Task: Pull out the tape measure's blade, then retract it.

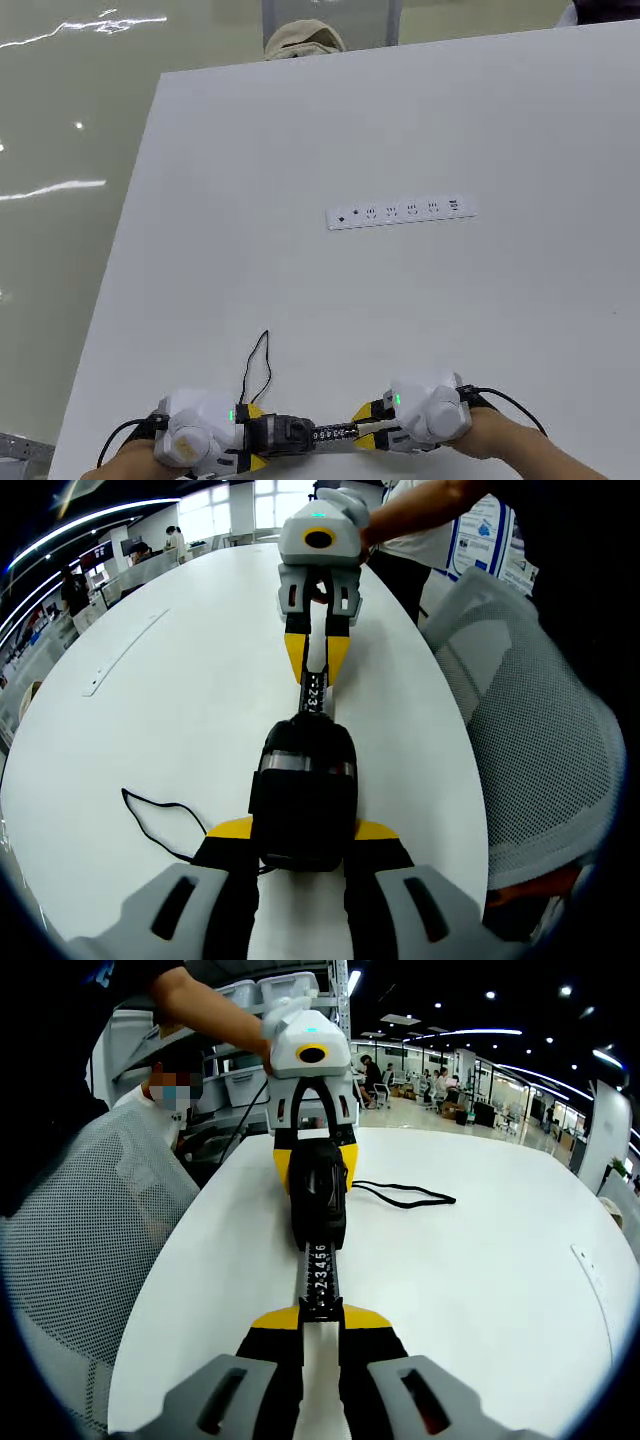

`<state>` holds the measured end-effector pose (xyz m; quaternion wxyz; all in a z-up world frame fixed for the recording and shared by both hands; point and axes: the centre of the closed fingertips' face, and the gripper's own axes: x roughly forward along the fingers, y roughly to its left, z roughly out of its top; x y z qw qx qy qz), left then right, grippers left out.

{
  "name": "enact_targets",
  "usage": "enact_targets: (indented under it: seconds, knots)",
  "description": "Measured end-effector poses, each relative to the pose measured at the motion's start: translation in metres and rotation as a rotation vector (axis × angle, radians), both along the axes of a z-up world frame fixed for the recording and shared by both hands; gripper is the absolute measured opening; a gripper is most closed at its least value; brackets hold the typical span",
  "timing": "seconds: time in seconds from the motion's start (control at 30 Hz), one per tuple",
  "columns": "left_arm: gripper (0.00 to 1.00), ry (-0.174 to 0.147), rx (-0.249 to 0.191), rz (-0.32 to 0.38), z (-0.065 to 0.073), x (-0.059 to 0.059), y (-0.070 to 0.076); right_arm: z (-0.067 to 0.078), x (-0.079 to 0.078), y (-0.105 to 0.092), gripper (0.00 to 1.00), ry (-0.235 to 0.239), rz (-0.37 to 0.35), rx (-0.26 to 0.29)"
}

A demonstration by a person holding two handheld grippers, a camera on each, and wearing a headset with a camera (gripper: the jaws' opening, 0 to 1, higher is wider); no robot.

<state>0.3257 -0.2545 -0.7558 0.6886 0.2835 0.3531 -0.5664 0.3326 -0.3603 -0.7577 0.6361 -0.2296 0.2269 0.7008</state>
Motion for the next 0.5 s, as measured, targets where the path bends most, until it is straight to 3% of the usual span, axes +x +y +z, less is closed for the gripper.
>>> enact_targets:
  seconds: [0.5]
  knots:
    - [0.28, 0.0, 0.002, -0.004, -0.0008, -0.0002, 0.0004, 0.0011, 0.0007, -0.0055, 0.1, 0.001, 0.001, -0.004]
